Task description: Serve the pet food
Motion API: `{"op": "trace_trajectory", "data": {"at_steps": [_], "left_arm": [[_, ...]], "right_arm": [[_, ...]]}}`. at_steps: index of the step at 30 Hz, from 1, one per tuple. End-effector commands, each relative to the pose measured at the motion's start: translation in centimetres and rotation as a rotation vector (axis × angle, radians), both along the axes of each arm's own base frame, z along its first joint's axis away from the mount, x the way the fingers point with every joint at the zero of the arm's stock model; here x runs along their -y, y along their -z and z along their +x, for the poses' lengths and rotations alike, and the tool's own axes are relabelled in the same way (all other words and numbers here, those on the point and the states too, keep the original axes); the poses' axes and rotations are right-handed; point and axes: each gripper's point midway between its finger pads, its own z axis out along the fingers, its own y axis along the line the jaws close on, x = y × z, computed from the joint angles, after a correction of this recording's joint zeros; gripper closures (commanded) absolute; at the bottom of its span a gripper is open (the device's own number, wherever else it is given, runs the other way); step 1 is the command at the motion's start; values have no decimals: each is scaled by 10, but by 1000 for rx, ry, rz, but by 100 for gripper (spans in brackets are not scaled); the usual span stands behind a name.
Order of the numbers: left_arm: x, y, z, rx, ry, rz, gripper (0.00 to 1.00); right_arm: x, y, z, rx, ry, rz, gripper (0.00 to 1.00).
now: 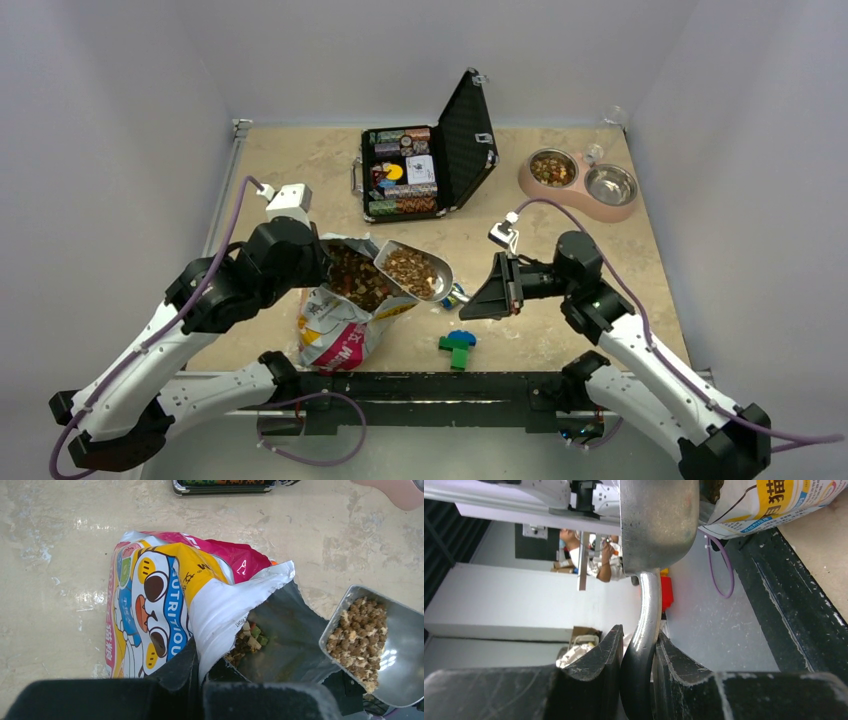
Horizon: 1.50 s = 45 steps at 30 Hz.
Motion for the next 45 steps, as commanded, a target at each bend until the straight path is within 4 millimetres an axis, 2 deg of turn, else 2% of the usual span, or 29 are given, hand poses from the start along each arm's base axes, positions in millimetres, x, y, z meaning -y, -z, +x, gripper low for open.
{"op": "trace_trajectory", "data": {"at_steps": [1,4,7,10,15,19,23,25,29,35,41,45], "left_arm": [[0,-31,16,113,-73,-84,100],[-6,-28,15,98,-100,-62,100],[-7,-27,13,99,-98,-67,100],[-7,-27,11,99,-90,-77,100],[-7,-31,9,112,-70,-88,100],[-8,-36,8,130,-54,-90,100],[-6,-40,6,138,-26,-88,100],[-5,-42,5,142,-12,-85,100],[-6,-46,4,152,13,-69,100],[-12,-51,4,183,24,-40,100],[-11,-55,6,211,47,-19,100],[-2,-58,9,229,101,-14,100]], "right_arm": [[10,-25,7,-2,108,28,100],[21,-42,16,7,193,47,100],[33,-46,35,-12,318,39,100],[46,-41,58,-13,443,45,100],[72,-5,104,-47,654,45,100],[91,37,133,-67,752,23,100],[121,72,159,-77,855,-6,100],[140,81,171,-79,917,-7,100],[182,86,195,-73,1045,-23,100],[240,81,232,-101,1256,-46,100],[274,70,265,-148,1385,-66,100],[290,71,282,-201,1440,-71,100]]}}
